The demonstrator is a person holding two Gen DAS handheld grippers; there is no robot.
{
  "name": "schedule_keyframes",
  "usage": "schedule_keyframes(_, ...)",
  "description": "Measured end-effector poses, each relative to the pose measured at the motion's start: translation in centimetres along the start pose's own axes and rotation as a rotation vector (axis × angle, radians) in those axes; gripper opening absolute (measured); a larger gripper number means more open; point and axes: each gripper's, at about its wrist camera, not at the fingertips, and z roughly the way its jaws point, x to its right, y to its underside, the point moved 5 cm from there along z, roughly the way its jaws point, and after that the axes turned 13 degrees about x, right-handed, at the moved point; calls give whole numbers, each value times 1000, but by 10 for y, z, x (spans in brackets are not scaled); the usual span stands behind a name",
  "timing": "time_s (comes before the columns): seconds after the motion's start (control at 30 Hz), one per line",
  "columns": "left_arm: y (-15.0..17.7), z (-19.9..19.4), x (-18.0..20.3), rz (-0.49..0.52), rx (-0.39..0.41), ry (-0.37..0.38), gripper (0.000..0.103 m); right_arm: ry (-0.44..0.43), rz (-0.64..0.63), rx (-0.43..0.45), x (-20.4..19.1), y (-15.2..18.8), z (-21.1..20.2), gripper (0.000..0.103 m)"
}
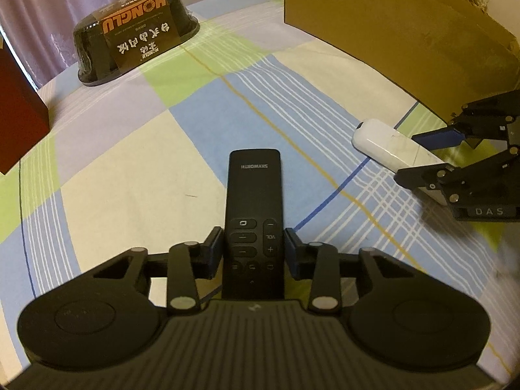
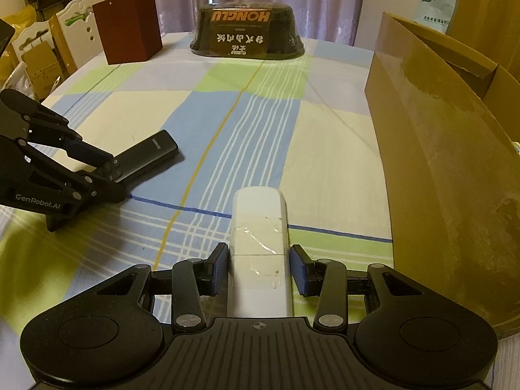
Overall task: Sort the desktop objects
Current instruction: 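Carry the black remote and white USB stick with both grippers over the cardboard box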
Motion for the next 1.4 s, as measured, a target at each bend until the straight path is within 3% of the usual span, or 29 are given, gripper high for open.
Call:
schedule_keyframes(0.4,5,-14,3,-34,10,-12,33,-19,-5,-1,-1,1,-12,39)
schedule_keyframes(0.67,-14,-36,2,-27,56,-17,33,-23,-15,63,-3,-24,-39,39)
schedule_keyframes(1.0,-92,-62,26,78,175,31,33,26,26,192,22,-79,-94,39)
schedule_keyframes(1.4,-209,-60,107,189,328,166,33,204,66,254,115,-97,-151,39)
